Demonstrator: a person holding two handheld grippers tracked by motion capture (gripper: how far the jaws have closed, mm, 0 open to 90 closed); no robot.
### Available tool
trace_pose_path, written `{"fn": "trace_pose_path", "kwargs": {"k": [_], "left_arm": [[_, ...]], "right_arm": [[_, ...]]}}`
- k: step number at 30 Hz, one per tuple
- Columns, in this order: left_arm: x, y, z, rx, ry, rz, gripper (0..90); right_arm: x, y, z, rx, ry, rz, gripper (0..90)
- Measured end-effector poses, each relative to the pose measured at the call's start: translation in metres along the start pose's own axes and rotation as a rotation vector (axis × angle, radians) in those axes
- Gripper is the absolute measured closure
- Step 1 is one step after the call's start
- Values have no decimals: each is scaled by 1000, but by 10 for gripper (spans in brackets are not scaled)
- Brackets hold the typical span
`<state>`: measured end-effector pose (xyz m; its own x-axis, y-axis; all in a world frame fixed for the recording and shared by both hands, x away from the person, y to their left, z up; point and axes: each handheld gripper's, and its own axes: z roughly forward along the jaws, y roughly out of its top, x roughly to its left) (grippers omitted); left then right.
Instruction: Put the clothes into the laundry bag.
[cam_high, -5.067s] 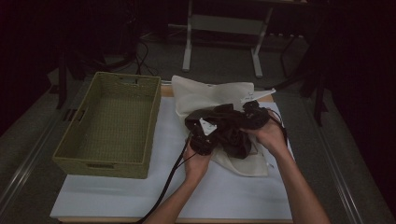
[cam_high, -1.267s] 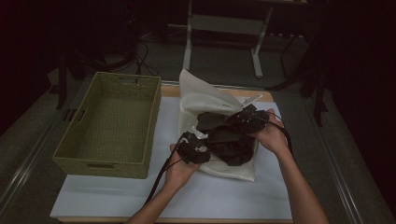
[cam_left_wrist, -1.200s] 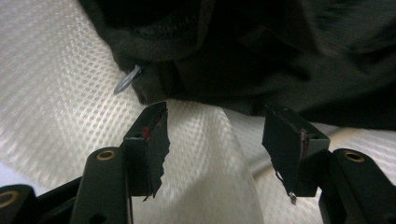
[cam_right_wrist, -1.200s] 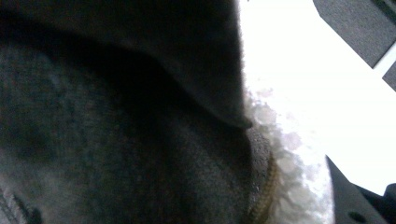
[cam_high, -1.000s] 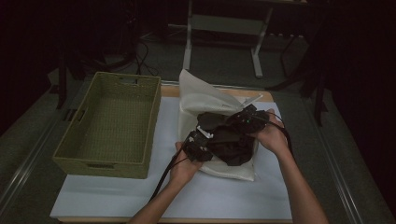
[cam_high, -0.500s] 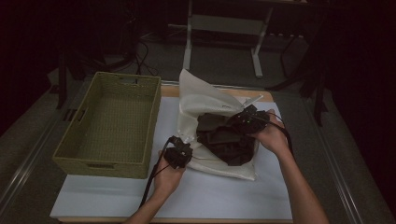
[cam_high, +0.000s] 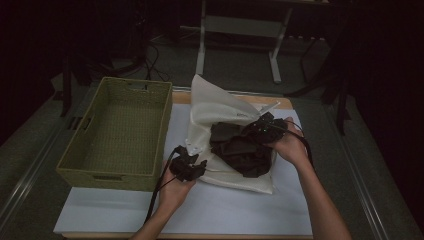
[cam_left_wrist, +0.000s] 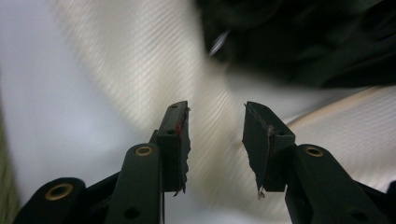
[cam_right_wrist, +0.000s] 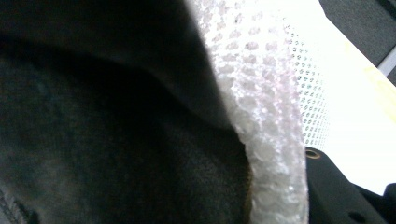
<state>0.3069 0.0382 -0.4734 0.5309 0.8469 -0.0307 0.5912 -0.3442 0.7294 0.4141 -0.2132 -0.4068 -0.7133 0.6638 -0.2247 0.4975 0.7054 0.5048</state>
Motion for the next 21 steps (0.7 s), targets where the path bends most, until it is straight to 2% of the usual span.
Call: {"fn": "trace_pose_path", "kwargs": {"k": [1,3,6,8,9,10,12,13,14,15,17,19,20,21], "left_arm": [[-3,4,5,13,3,32,610],[-9,11,17,39,13,71,602],[-18,15,37,80,50,148,551],[-23,14,49,104,127,209,497],[-23,13,54,112,160,220,470],[-22,13,59,123,185,226,455],[-20,11,67,156,203,227,456],[-20,11,67,156,203,227,461],[-19,10,70,181,234,242,461],[-19,9,72,194,258,256,519],[-17,8,74,211,267,257,635],[-11,8,71,218,258,208,767],[-8,8,67,215,240,178,842],[-6,8,64,199,231,162,862]], "right_arm": [[0,0,0,0,0,0,633],[0,0,0,-1,0,0,633],[0,0,0,-2,1,2,633],[0,-1,0,-2,3,3,633],[0,-1,0,-3,4,5,632],[0,-1,0,-4,5,5,632],[-1,-1,0,-6,9,4,631],[-1,-1,0,-6,9,4,631],[0,-1,0,-6,10,5,631],[0,-1,0,-6,11,5,631],[0,-1,0,-5,13,7,629],[0,-1,0,-5,11,6,629],[0,-2,0,-6,13,5,630],[-1,-2,-1,-7,15,8,630]]}}
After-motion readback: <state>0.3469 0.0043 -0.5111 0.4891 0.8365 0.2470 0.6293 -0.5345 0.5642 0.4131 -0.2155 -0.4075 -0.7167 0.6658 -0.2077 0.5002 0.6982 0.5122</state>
